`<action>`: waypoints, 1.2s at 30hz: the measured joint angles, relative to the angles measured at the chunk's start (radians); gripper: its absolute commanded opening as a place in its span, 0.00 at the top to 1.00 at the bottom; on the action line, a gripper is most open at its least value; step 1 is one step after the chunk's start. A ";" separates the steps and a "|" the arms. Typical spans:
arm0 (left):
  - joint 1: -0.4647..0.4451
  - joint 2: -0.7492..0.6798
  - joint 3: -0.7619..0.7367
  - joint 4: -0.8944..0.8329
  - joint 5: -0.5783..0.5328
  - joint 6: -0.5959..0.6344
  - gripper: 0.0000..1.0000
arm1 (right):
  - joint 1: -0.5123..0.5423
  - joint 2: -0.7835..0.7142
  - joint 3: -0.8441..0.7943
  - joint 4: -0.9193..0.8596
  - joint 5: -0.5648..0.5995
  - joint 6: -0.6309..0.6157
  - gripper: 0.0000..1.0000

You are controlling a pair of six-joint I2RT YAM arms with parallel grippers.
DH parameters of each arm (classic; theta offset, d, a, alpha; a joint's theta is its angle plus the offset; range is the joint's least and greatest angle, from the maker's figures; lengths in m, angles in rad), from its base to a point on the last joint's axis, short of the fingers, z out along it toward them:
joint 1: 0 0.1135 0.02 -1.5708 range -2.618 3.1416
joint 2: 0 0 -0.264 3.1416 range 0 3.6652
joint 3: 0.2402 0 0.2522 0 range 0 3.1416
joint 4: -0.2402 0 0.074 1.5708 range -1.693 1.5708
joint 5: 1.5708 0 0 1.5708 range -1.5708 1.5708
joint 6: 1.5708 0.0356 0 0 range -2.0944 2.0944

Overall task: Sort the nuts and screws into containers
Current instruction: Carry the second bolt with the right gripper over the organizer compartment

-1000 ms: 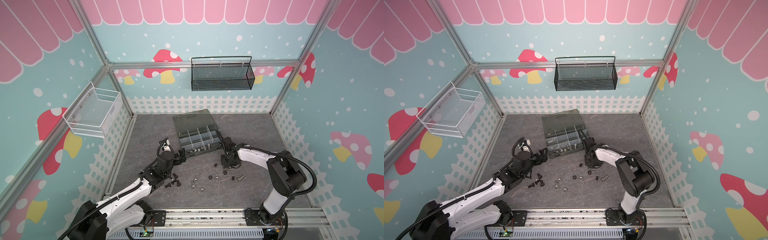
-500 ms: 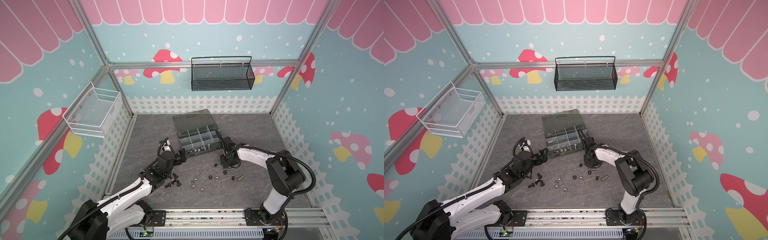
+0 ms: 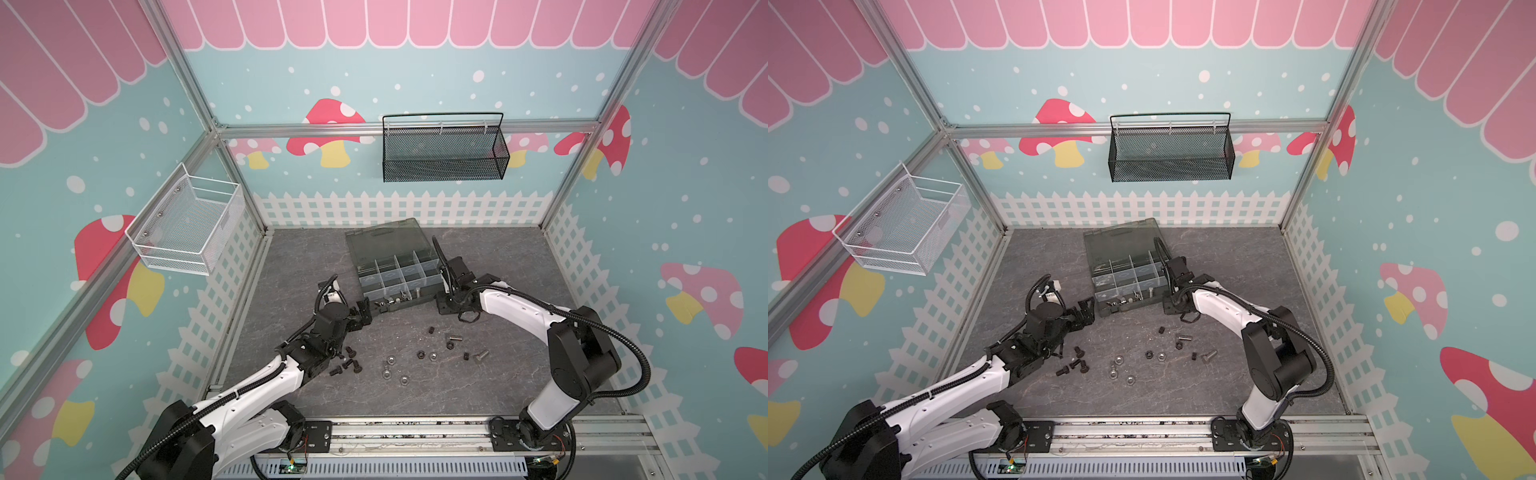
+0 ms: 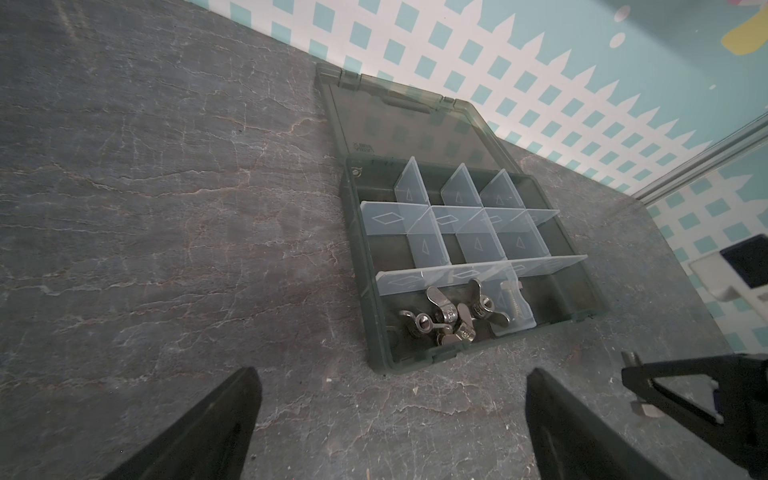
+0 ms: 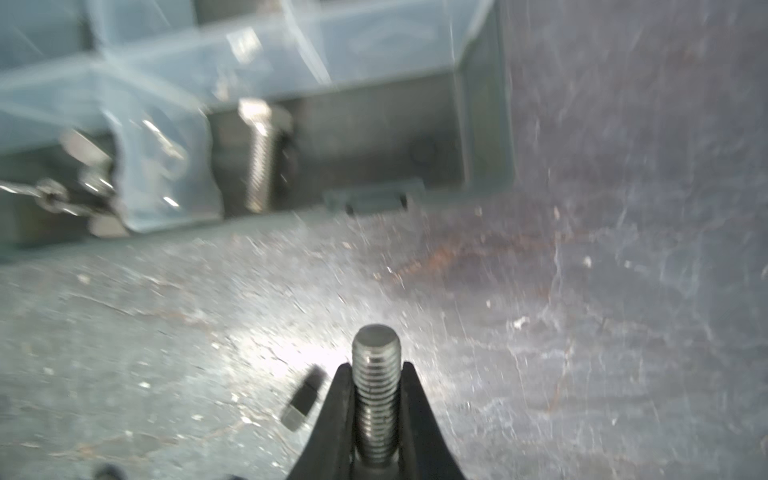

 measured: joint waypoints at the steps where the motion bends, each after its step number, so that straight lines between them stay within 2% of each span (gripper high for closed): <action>1: 0.000 0.001 0.000 0.000 0.000 0.000 0.00 | 0.000 0.000 0.011 0.005 -0.003 -0.002 0.98; 9: 0.000 0.005 0.000 0.000 0.001 -0.003 0.00 | 0.000 0.087 0.143 0.065 -0.029 -0.028 0.98; 26: 0.000 0.006 0.000 0.001 0.001 -0.008 0.01 | 0.000 0.304 0.284 0.117 -0.055 -0.048 0.99; 36: 0.001 0.006 0.000 0.001 0.001 -0.008 0.01 | 0.001 0.318 0.293 0.115 -0.052 -0.048 0.97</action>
